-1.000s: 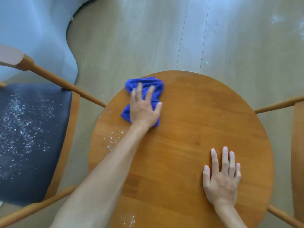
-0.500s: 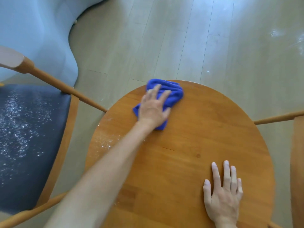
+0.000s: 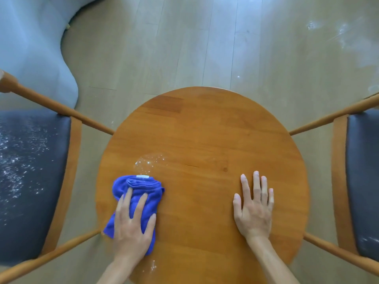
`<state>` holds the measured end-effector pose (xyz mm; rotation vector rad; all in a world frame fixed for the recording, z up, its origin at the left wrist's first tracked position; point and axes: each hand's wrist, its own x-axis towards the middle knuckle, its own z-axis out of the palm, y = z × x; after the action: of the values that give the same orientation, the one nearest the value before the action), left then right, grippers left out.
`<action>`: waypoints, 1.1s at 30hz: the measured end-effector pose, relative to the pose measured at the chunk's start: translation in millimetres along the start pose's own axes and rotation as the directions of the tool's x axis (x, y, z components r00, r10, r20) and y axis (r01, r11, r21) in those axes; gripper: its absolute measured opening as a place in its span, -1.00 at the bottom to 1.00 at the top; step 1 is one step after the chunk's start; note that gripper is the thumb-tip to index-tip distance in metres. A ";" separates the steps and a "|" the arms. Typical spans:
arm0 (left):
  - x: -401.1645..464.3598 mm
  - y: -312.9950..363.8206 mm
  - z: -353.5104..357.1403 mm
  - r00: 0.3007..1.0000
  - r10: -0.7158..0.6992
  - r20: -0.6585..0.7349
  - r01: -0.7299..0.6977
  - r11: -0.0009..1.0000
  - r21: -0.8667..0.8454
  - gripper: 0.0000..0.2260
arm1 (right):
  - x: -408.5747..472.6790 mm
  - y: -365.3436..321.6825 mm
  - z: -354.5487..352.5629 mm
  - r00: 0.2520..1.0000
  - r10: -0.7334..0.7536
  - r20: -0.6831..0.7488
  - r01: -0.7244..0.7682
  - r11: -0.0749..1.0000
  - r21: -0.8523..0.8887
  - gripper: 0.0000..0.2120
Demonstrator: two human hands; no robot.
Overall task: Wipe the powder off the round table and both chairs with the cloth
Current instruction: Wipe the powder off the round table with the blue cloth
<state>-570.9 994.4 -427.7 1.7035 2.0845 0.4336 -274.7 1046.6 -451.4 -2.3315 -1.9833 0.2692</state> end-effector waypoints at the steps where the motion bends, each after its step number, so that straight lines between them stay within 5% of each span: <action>1: -5.9 19.4 10.5 0.997 0.080 0.024 -0.080 0.997 0.004 -0.54 | -0.4 1.6 0.2 1.000 0.004 -0.005 -0.004 1.000 0.008 -0.47; 3: -5.1 60.2 33.8 0.958 0.272 0.093 -0.274 0.962 0.011 -0.57 | -1.1 3.4 1.0 1.000 0.014 -0.018 -0.014 0.999 0.033 -0.49; 6: 22.9 115.9 66.4 0.811 0.560 0.170 -0.569 0.822 0.005 -0.57 | -1.2 7.3 3.3 0.998 0.011 -0.066 -0.007 0.999 0.051 -0.50; 9: 64.0 133.5 75.8 0.705 0.671 0.230 -0.683 0.730 -0.032 -0.56 | -1.5 11.3 5.4 0.994 0.032 -0.106 -0.023 0.996 0.089 -0.50; 12: 107.0 103.4 51.0 0.779 0.602 0.175 -0.610 0.792 -0.011 -0.55 | -3.1 9.1 5.8 0.996 0.031 -0.082 -0.023 0.995 0.099 -0.50; 16: 139.3 4.5 -11.0 0.975 0.221 0.012 -0.221 0.974 0.056 -0.54 | -3.3 4.5 5.6 0.997 0.042 -0.062 -0.036 0.994 0.101 -0.49; 22: 56.8 -56.7 -29.3 0.971 -0.167 -0.171 0.174 0.984 0.026 -0.54 | -1.6 -2.5 1.8 0.997 0.050 -0.054 -0.043 0.991 0.123 -0.48; 27: -17.4 32.5 23.8 0.995 0.093 -0.035 -0.094 0.995 -0.026 -0.60 | 0.8 0.2 -5.8 0.993 0.114 -0.009 -0.101 0.912 0.397 -0.49; 31: -34.4 115.2 67.3 0.899 0.416 0.139 -0.410 0.909 -0.075 -0.59 | 5.8 13.3 -21.4 0.979 0.174 0.104 -0.192 0.635 0.748 -0.52; 33: -16.7 134.5 76.0 0.872 0.465 0.155 -0.460 0.885 -0.064 -0.58 | 3.1 30.3 -31.3 0.965 0.221 0.140 -0.236 0.505 0.830 -0.52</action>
<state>-415.9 1004.0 -426.4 2.1456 1.5350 0.4348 -239.3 1046.6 -425.9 -1.8555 -1.0684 1.0128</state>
